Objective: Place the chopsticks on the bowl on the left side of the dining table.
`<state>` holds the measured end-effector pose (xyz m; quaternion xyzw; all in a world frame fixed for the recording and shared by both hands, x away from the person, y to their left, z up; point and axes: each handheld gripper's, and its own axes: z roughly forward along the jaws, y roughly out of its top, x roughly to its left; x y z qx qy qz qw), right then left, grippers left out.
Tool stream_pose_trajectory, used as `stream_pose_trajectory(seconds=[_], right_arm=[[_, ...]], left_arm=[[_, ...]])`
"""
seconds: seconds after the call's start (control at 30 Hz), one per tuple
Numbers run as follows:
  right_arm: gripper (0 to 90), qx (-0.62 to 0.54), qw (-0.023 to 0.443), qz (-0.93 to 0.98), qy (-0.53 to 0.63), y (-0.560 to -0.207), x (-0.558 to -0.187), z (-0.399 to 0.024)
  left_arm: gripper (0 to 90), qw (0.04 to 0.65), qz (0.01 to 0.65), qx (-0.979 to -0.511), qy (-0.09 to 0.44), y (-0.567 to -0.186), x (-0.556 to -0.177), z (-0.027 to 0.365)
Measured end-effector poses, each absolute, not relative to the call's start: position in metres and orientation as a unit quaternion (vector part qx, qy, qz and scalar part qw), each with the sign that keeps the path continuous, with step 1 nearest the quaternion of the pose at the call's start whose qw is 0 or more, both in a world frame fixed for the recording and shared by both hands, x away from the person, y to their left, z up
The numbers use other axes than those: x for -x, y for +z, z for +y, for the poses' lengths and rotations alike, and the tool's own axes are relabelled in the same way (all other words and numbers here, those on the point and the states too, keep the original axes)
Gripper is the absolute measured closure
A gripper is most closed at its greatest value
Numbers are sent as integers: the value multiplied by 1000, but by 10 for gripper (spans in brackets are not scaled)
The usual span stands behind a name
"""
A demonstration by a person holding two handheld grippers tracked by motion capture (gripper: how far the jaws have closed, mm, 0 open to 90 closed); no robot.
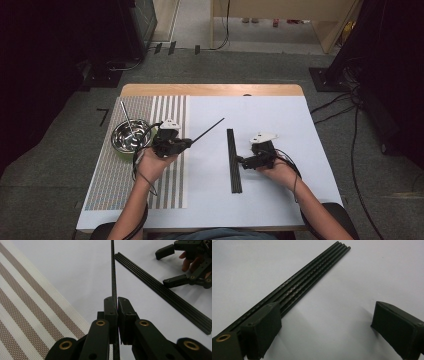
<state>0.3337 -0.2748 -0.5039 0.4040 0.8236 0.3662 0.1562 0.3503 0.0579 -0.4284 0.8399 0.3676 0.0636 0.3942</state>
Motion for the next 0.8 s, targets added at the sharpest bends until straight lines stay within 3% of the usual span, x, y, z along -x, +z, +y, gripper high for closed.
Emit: stream_pose_trajectory(seconds=[0.8], right_arm=[[83,-404,156,823,367,-504,-334,-275]], left_arm=[[876,398,379,-832,84,-417,-350,89]])
